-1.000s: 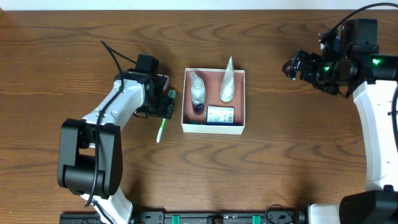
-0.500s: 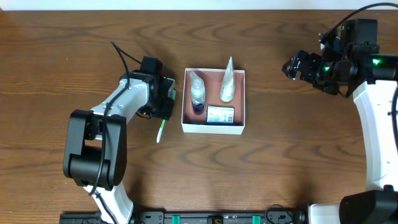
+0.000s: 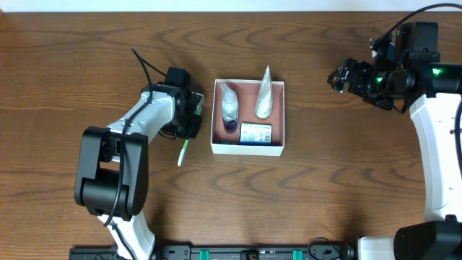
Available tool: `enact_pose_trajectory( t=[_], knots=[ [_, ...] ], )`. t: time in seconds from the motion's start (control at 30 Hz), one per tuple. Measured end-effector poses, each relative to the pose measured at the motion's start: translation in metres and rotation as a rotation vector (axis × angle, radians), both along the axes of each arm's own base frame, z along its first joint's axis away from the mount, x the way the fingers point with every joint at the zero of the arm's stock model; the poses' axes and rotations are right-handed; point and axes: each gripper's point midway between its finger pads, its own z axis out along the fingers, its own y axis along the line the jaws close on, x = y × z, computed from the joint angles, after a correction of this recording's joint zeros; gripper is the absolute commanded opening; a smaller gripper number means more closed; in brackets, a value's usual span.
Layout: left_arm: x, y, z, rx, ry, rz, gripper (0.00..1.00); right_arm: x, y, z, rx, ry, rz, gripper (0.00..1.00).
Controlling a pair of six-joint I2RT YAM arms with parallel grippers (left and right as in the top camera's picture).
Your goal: Pack container
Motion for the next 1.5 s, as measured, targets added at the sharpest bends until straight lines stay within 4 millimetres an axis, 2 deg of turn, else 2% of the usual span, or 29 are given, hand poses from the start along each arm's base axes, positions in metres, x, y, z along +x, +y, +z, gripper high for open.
enact_pose_trajectory(
  t=[0.17, 0.27, 0.37, 0.43, 0.57, 0.67, 0.77, 1.0, 1.07, 1.17, 1.3, 1.5],
  knots=[
    [-0.018, 0.014, 0.005, 0.076, 0.072, 0.023, 0.06, 0.0, 0.0, 0.0, 0.0, 0.0, 0.0, 0.99],
    [-0.017, 0.023, 0.025, 0.121, 0.048, 0.041, 0.06, 0.0, 0.0, 0.0, 0.0, 0.0, 0.0, 0.99],
    [-0.005, 0.026, 0.068, 0.125, -0.07, 0.057, 0.06, 0.0, 0.0, 0.0, 0.0, 0.0, 0.0, 0.99],
    [0.005, 0.025, 0.109, 0.109, -0.197, 0.068, 0.06, 0.0, 0.0, 0.0, 0.0, 0.0, 0.0, 0.99],
    [0.003, 0.018, 0.18, 0.067, -0.407, 0.058, 0.06, 0.0, 0.0, 0.0, 0.0, 0.0, 0.0, 0.99],
    [-0.009, 0.001, 0.21, 0.034, -0.495, 0.007, 0.06, 0.0, 0.0, 0.0, 0.0, 0.0, 0.0, 0.99],
    [-0.021, -0.026, 0.223, -0.013, -0.532, -0.102, 0.06, 0.0, 0.0, 0.0, 0.0, 0.0, 0.0, 0.99],
    [-0.067, -0.111, 0.219, -0.114, -0.521, -0.612, 0.06, 0.0, 0.0, 0.0, 0.001, 0.0, 0.0, 0.99],
    [-0.08, -0.129, 0.213, -0.119, -0.517, -0.772, 0.06, 0.0, 0.0, 0.0, 0.0, 0.0, 0.0, 0.99],
    [-0.09, -0.148, 0.198, -0.105, -0.502, -0.977, 0.12, 0.0, 0.0, 0.0, 0.0, 0.0, 0.0, 0.99],
    [-0.078, -0.171, 0.17, -0.087, -0.5, -1.132, 0.14, 0.0, 0.0, 0.0, 0.0, 0.0, 0.0, 0.99],
    [-0.048, -0.191, 0.121, -0.042, -0.482, -1.194, 0.17, 0.0, 0.0, 0.0, 0.0, 0.0, 0.0, 0.99]
  ],
)
